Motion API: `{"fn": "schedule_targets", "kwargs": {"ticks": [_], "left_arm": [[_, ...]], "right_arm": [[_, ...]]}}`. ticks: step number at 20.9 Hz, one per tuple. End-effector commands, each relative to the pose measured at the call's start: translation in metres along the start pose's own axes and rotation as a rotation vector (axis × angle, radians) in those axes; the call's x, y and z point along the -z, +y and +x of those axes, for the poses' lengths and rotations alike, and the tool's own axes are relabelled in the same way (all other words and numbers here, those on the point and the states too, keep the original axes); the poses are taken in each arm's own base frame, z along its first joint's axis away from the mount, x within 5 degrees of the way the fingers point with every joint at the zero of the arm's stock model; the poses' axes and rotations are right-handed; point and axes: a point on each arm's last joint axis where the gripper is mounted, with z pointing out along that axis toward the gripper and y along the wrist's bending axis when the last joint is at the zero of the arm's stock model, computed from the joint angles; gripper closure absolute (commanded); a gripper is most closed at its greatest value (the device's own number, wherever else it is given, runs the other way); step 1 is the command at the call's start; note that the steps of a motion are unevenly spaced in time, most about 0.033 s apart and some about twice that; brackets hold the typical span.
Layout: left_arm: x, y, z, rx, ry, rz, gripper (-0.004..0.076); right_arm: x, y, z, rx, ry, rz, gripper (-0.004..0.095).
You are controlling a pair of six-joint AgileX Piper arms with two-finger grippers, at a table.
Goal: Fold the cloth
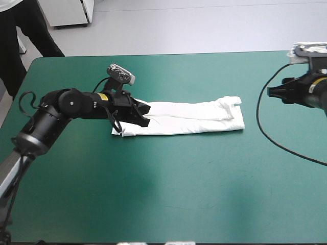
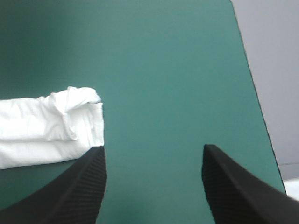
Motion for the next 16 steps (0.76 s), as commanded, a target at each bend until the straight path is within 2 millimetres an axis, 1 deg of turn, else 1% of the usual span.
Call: {"fn": "schedule_targets", "kwargs": {"ticks": [1, 2, 3, 4, 5, 6, 7, 8, 9, 10, 11, 14, 16], "left_arm": [[-0.015, 0.004, -0.020, -0.003, -0.065, 0.030, 0.0734], [-0.032, 0.011, -0.026, 0.000, -0.038, 0.040, 0.0734], [-0.041, 0.014, -0.029, 0.002, -0.028, 0.047, 0.0734], [-0.060, 0.016, -0.037, -0.003, -0.013, 0.063, 0.0734], [-0.068, 0.017, -0.040, -0.009, -0.007, 0.069, 0.0734], [-0.089, 0.015, -0.045, -0.027, 0.028, 0.090, 0.0734], [-0.099, 0.015, -0.046, -0.034, 0.045, 0.098, 0.0734], [-0.119, 0.016, -0.046, -0.022, 0.074, 0.095, 0.0734], [-0.135, 0.019, -0.044, -0.011, 0.099, 0.084, 0.0734], [-0.146, 0.020, -0.041, -0.006, 0.119, 0.091, 0.0734], [-0.160, 0.025, -0.035, 0.001, 0.148, 0.093, 0.0734], [-0.179, 0.034, -0.027, 0.028, 0.177, 0.056, 0.0734], [-0.195, 0.042, -0.016, 0.038, 0.222, 0.029, 0.0734]], "right_arm": [[0.017, -0.021, -0.004, -0.108, -0.068, 0.014, 0.0331], [0.014, -0.028, -0.004, -0.165, -0.063, -0.009, 0.0331], [0.011, -0.030, -0.005, -0.191, -0.068, -0.037, 0.0331], [-0.001, -0.032, -0.008, -0.211, -0.054, -0.070, 0.0331], [-0.007, -0.034, -0.009, -0.217, -0.040, -0.070, 0.0331], [-0.024, -0.033, -0.009, -0.215, 0.009, -0.107, 0.0331], [-0.034, -0.032, -0.009, -0.217, 0.040, -0.127, 0.0331], [-0.055, -0.029, -0.009, -0.200, 0.096, -0.161, 0.0331], [-0.073, -0.025, -0.008, -0.190, 0.140, -0.200, 0.0331], [-0.084, -0.022, -0.007, -0.186, 0.163, -0.228, 0.0331], [-0.100, -0.018, -0.006, -0.172, 0.195, -0.269, 0.0331], [-0.128, -0.010, -0.003, -0.160, 0.251, -0.345, 0.0331], [-0.153, -0.004, 0.002, -0.149, 0.310, -0.409, 0.0331]]}}
